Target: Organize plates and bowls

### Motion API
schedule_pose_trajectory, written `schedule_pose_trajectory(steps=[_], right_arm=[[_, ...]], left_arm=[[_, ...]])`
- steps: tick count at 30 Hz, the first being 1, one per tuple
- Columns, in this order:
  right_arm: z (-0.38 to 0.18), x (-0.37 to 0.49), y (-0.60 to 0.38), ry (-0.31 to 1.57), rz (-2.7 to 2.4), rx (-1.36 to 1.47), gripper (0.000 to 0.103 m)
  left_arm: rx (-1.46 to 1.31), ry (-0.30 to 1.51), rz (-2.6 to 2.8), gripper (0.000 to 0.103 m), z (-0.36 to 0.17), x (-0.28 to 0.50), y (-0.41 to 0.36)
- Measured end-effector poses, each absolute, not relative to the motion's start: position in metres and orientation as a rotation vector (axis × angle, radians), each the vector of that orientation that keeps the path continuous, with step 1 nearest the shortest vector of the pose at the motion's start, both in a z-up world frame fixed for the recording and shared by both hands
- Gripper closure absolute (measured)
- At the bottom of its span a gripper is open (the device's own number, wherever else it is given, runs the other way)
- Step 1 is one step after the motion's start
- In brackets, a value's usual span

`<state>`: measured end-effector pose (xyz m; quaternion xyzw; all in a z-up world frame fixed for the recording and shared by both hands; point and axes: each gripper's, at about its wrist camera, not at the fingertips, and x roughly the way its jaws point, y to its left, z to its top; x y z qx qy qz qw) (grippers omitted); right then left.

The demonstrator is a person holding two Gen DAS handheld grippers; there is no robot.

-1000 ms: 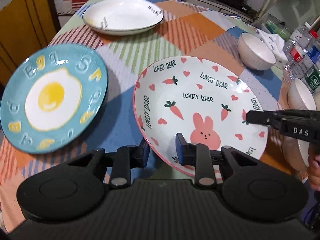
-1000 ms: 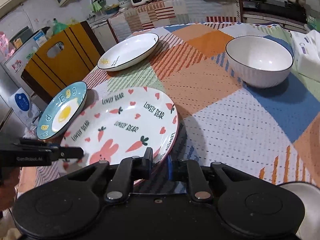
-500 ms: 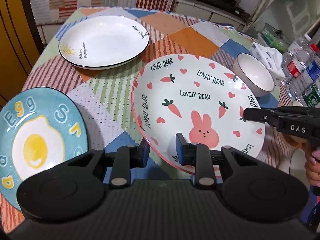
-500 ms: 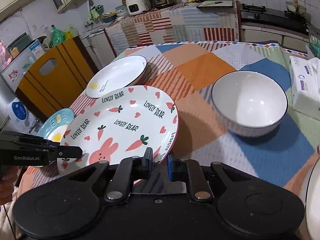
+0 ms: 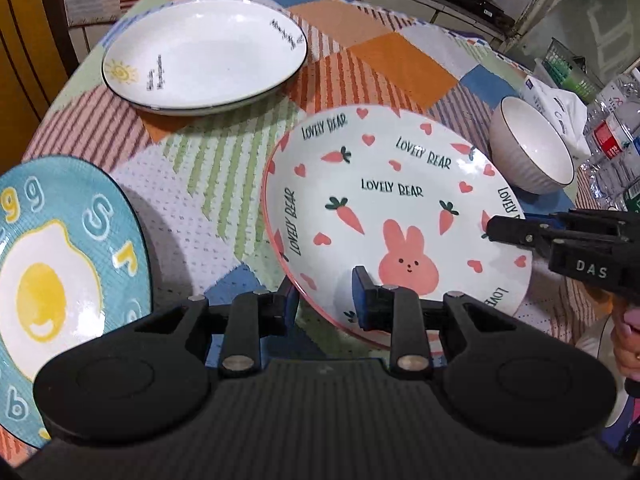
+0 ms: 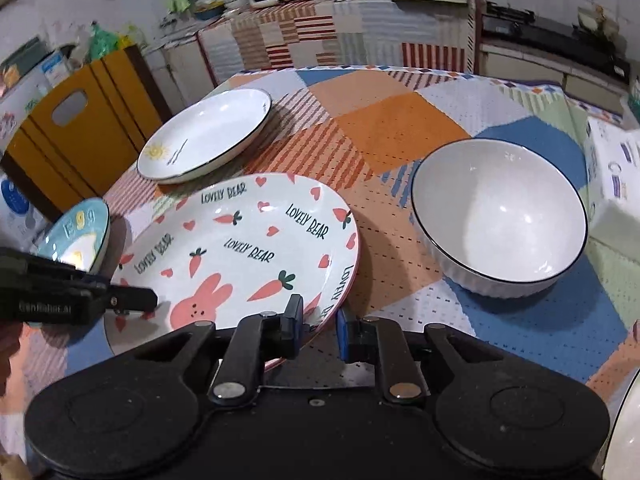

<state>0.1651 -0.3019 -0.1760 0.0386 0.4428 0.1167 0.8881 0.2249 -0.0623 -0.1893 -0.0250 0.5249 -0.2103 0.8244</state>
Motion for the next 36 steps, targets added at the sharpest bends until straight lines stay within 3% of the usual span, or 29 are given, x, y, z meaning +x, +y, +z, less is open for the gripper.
schedule_pose_trajectory(steps=[7,15,19,23,28,30,32,36], right_arm=[[-0.186,0.173,-0.291,0.967,0.212,-0.024,0.072],[-0.156,0.153,-0.279,0.928,0.196,-0.098,0.070],[-0.126,0.135,-0.265,0.856,0.240,-0.093,0.056],[-0.107,0.118,-0.243,0.804,0.309,-0.161,0.056],[-0.096,0.102,-0.213,0.778,0.365,-0.241,0.056],[-0.090,0.097,-0.202,0.758,0.391,-0.260,0.052],[-0.084,0.094,-0.191,0.724,0.413,-0.284,0.042],[-0.080,0.098,-0.175,0.693,0.394,-0.296,0.042]], left_arm=[[-0.052,1.192,-0.458,0.076,-0.194,0.234,-0.065],[0.099,1.164,-0.537,0.075,-0.148,0.216,-0.056],[0.145,1.161,-0.569,0.073,-0.123,0.205,-0.039],[0.185,1.159,-0.576,0.065,-0.101,0.196,-0.012],[0.250,1.103,-0.569,0.062,-0.080,0.182,0.025],[0.284,1.035,-0.574,0.049,-0.076,0.171,0.037],[0.298,1.001,-0.565,0.048,-0.075,0.163,0.049],[0.286,0.986,-0.554,0.045,-0.078,0.157,0.070]])
